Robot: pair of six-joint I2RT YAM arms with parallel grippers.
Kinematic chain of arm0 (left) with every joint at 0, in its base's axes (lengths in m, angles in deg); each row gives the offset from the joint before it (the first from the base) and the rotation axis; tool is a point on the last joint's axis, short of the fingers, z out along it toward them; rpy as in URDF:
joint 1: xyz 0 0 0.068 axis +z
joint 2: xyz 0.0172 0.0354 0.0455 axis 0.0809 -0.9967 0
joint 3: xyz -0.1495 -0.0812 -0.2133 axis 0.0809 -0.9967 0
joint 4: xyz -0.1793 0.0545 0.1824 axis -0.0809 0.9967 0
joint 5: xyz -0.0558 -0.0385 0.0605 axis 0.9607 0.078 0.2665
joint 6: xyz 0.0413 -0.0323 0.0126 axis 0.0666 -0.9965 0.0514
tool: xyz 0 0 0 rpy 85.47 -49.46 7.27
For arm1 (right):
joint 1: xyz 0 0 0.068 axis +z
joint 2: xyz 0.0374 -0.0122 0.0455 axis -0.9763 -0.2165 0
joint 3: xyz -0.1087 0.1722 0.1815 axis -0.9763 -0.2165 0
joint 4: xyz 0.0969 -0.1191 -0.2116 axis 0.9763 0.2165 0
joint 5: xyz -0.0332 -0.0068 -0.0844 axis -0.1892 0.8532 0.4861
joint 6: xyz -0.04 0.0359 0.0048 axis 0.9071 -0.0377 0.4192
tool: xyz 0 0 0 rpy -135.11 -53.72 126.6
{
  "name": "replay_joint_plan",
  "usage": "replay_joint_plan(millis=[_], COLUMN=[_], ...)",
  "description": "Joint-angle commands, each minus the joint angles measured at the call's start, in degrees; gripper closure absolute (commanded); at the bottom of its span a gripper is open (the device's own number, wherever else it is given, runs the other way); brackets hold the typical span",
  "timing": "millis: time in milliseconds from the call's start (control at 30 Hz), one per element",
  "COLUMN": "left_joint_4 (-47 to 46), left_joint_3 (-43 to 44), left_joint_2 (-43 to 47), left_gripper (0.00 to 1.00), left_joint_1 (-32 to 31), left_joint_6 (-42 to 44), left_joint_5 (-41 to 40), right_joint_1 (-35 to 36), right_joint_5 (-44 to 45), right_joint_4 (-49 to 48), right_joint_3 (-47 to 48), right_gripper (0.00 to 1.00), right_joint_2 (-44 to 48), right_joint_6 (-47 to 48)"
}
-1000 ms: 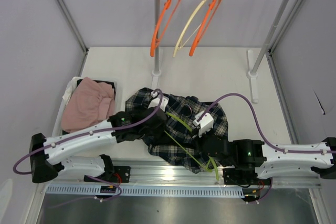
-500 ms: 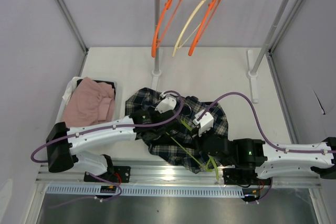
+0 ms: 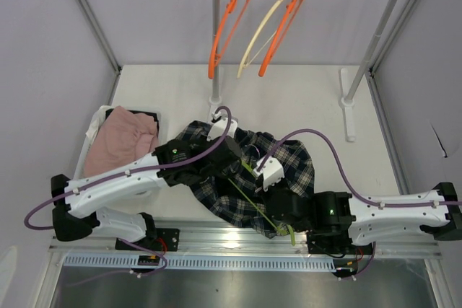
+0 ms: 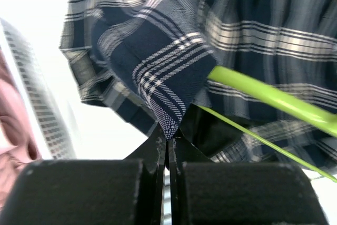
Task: Place the skirt on the hanger
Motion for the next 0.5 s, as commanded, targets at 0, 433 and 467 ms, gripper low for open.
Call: replay_joint_plan(millis=[0, 433, 467], left_joint_4=[-0.41, -4.89, -4.98], left_joint_3=[3.62, 6.17, 6.52], left_joint_2=[3.79, 2.3, 2.21], left_gripper=[1.0, 1.0, 1.0], left_joint_1=[-0.68, -1.38, -1.56], left_joint_6=[-1.01, 0.05, 0.22], left_joint_5=[4.99, 10.97, 10.89], right_joint_1=[1.1, 2.59, 2.5], right_joint_5=[5.9, 3.78, 4.05], right_joint_4=[-0.48, -10.16, -9.72], right_joint_3=[2.66, 2.39, 2.39], right_gripper=[1.0, 1.0, 1.0], right_joint_2=[-1.02, -1.27, -2.07], right_joint_6=[1.48, 7.74, 7.64])
